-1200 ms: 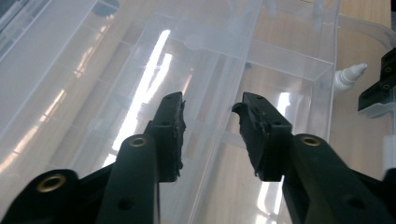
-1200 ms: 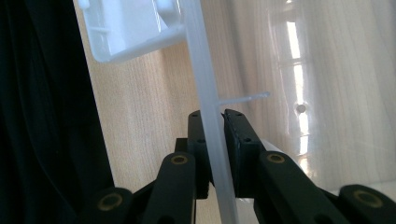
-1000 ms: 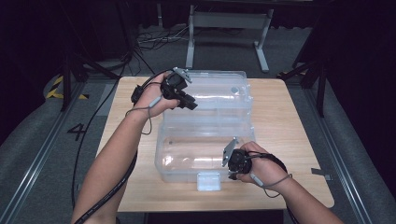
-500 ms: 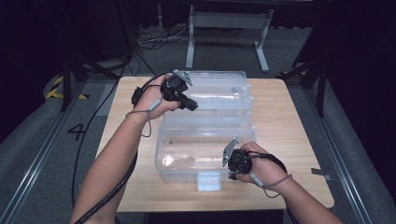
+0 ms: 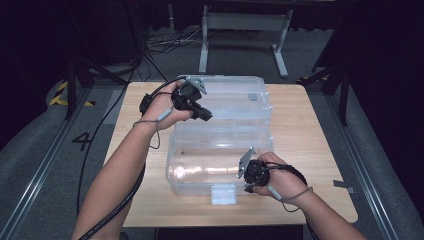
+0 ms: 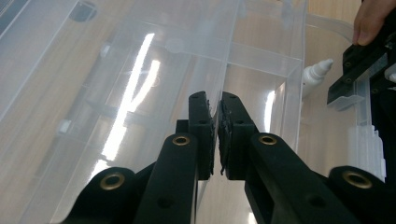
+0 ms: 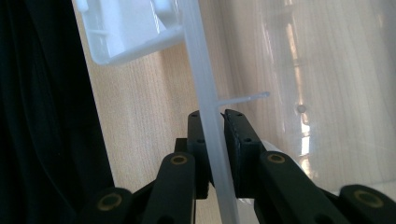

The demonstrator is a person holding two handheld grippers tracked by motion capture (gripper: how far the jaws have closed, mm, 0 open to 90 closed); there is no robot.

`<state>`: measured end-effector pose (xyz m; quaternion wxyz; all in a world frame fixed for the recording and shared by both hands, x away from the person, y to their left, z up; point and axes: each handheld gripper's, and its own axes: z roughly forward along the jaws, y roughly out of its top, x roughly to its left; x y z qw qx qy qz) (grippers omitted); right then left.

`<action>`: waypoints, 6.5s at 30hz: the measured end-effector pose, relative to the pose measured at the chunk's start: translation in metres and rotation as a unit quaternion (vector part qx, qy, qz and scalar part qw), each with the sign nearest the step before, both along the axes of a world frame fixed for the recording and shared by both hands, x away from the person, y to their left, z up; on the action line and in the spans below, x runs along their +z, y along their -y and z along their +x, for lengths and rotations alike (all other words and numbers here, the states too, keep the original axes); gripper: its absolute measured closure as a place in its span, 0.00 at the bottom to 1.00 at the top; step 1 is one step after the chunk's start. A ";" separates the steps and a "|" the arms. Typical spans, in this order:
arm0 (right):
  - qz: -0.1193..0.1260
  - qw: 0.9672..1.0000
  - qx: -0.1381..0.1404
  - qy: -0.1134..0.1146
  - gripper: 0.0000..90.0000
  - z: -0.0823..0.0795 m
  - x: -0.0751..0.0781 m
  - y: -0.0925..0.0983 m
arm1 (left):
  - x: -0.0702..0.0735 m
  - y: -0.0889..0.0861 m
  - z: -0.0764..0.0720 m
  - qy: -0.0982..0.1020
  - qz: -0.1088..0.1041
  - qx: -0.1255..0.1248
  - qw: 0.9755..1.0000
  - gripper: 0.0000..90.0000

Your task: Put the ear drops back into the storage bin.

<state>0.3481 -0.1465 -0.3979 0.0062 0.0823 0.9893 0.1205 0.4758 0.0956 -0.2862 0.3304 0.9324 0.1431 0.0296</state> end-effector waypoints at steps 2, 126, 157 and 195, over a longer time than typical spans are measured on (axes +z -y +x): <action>0.000 1.000 0.000 -0.001 0.90 0.000 0.000 0.000 | 0.001 0.000 -0.003 0.003 0.002 -0.003 1.000 0.95; 0.001 0.998 -0.014 0.054 0.88 -0.012 0.006 0.002 | -0.008 0.011 -0.082 -0.026 0.064 -0.101 0.992 0.98; 0.072 0.995 -0.030 0.065 0.90 -0.023 0.063 0.029 | -0.009 0.010 -0.082 -0.031 0.058 -0.097 0.993 0.98; 0.217 0.965 -0.108 0.099 1.00 -0.005 0.103 0.084 | -0.011 0.007 -0.082 -0.033 0.045 -0.096 0.994 0.97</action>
